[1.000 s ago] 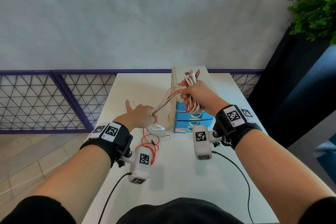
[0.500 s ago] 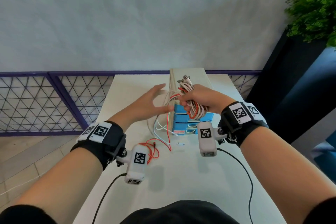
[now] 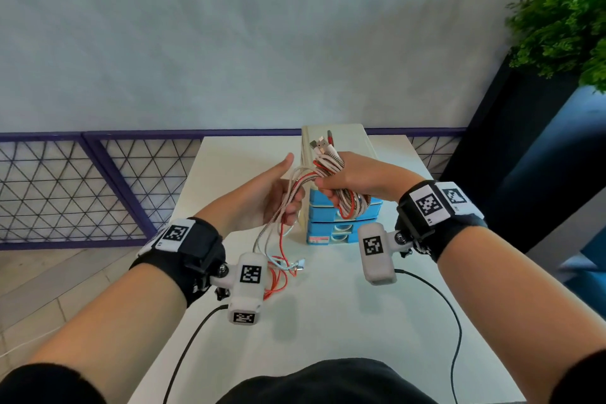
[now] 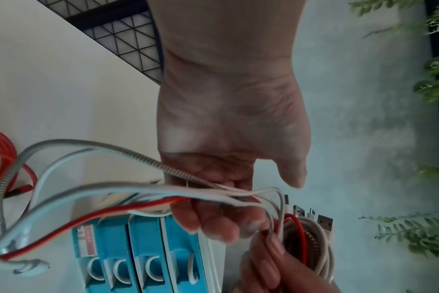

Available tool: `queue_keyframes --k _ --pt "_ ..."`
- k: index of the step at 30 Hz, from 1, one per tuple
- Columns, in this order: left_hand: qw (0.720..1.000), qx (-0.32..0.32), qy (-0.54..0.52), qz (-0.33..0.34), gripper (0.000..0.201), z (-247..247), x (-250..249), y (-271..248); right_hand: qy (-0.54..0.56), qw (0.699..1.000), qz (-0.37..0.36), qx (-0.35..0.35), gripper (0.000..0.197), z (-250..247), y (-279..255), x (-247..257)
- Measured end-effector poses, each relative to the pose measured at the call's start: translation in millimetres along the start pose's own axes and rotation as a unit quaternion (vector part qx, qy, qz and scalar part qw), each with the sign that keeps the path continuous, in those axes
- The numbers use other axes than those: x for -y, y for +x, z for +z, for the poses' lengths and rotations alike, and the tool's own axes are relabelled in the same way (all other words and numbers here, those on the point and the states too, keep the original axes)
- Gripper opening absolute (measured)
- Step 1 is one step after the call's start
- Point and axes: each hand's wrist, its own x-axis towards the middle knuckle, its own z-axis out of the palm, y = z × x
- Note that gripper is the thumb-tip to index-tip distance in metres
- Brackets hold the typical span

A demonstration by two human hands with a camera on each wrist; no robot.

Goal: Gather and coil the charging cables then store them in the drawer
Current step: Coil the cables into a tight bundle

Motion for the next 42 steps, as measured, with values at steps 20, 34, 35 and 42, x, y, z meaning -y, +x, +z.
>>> queue_keyframes --k 20,34,35,42 --pt "0.999 -0.010 0.026 0.040 0.032 4 3 -4 0.268 0.963 0.016 -0.037 0.021 -2 5 -22" --pt "0.829 -0.223 0.494 0.135 0.037 64 -6 24 0.333 0.937 0.059 -0.083 0.033 24 19 -6" --pt "0.827 -0.225 0.499 0.127 0.035 66 -8 23 0.331 0.937 0.063 -0.097 0.030 25 19 -6" --pt "0.850 -0.150 0.502 0.047 0.030 52 -23 12 0.236 0.950 0.052 -0.199 0.015 29 28 -10"
